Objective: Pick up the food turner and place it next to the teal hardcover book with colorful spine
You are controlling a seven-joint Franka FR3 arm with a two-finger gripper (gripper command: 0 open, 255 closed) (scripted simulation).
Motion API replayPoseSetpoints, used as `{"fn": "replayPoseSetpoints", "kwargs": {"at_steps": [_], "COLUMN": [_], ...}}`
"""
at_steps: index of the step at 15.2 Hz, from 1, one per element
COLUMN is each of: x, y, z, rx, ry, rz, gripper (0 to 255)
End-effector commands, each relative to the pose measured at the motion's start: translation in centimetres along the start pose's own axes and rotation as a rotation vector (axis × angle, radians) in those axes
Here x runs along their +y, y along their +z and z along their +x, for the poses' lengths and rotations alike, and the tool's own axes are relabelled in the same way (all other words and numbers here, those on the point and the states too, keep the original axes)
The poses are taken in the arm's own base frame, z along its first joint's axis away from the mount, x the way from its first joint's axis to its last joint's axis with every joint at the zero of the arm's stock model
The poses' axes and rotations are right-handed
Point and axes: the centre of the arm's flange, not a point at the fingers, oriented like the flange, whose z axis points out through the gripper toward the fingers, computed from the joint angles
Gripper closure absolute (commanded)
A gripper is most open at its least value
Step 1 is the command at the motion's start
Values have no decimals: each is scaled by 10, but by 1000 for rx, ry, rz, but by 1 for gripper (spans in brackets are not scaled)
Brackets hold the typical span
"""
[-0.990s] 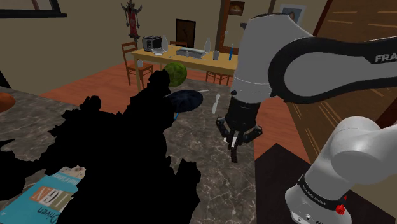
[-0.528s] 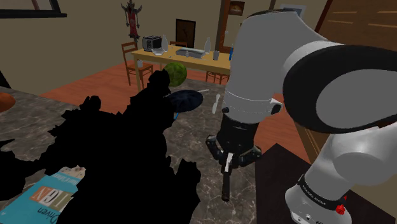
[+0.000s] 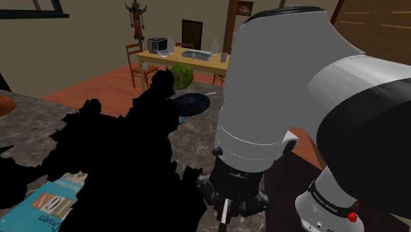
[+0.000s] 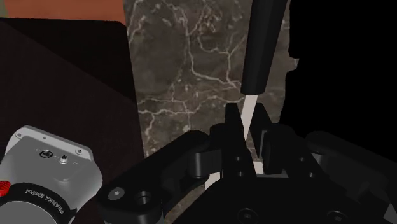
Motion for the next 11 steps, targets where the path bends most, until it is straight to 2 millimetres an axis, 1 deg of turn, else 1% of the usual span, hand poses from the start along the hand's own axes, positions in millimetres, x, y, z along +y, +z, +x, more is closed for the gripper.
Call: {"fn": "replayPoseSetpoints", "kwargs": {"at_steps": [1,6,11], "x": [-3,-8,-8], "y": [4,8,35], "z": [-30,-95,-93], "rx": [-2,-2,-2], "ry": [-2,-2,-2], "rz": [-3,-3,-3], "gripper": [255,255,255]}}
